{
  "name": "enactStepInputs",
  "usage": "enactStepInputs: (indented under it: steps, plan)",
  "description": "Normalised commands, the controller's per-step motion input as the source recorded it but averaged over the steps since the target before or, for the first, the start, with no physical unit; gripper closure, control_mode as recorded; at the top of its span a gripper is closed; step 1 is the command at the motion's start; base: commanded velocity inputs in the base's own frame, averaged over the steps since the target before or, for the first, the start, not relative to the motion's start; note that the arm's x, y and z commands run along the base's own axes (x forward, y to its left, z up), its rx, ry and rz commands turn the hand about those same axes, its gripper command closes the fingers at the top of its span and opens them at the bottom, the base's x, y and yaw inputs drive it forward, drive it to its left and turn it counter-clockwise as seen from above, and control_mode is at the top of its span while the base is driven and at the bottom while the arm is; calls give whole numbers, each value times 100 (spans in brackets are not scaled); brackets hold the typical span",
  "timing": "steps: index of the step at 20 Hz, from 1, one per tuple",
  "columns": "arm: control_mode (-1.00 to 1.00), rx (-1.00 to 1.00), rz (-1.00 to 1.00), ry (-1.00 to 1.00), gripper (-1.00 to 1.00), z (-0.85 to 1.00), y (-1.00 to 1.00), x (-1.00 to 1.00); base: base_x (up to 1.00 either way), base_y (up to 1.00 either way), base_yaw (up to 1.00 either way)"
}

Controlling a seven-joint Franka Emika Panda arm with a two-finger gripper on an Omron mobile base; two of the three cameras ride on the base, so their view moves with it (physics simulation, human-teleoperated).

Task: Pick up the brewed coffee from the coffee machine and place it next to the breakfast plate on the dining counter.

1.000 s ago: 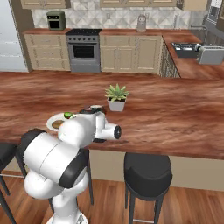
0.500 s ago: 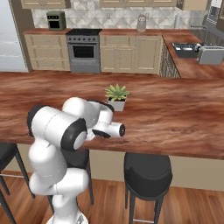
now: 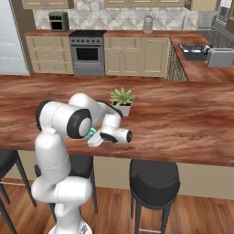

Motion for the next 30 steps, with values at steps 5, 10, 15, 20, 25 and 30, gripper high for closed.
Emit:
enactStepInputs:
  steps: [5, 10, 15, 20, 25, 30]
  plan:
    - [-100, 0, 0, 2, 100, -26, 16, 24, 0, 0, 0]
    - [-100, 0, 0, 3, 100, -21, 10, 31, 0, 0, 0]
    - [-100, 0, 0, 2, -100, -21, 1, 22, 0, 0, 0]
    - [-100, 0, 0, 0, -100, -3, 1, 0, 0, 0, 0]
    - [-100, 0, 0, 0, -100, 0, 0, -1, 0, 0, 0]
    - [-100, 0, 0, -1, -100, 17, -9, -23, 0, 0, 0]
